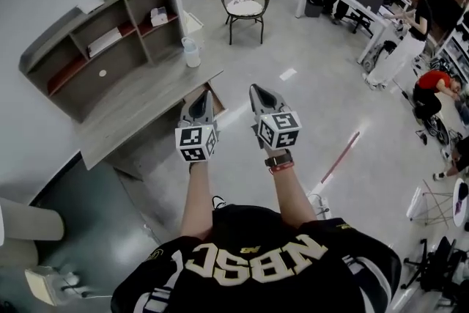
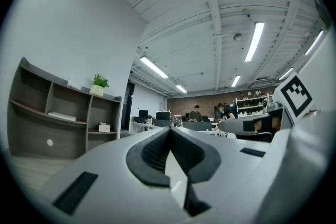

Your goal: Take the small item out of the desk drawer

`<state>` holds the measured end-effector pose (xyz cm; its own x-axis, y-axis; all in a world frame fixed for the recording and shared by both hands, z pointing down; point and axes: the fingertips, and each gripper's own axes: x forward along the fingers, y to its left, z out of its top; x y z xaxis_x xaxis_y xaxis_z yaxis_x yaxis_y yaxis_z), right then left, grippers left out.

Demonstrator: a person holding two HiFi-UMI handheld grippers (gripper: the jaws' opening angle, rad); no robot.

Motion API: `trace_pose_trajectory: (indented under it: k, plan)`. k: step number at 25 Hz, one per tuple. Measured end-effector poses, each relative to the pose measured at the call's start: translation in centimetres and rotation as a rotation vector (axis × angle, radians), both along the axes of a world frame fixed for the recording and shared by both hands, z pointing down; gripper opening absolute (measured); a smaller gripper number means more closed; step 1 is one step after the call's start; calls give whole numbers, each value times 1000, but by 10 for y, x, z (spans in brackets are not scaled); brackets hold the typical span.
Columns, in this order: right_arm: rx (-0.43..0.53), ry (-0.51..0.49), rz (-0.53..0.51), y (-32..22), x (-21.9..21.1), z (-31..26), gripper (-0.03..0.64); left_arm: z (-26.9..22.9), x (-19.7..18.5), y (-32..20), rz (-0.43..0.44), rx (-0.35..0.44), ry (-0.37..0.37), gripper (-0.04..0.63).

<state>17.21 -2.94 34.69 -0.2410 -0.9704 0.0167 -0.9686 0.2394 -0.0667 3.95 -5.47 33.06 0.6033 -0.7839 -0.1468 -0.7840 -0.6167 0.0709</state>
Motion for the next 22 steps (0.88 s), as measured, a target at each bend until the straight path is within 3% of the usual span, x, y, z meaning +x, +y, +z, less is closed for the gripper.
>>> trace_pose_trajectory:
  k: [11,22]
  plan:
    - [-73,24,-116,-84,-88,38,6,35,-80,-63,-86,-66,13,14]
    - [-173,61,-213,-125,-136,91,7,89,-106,-90,-114,-176,20,14]
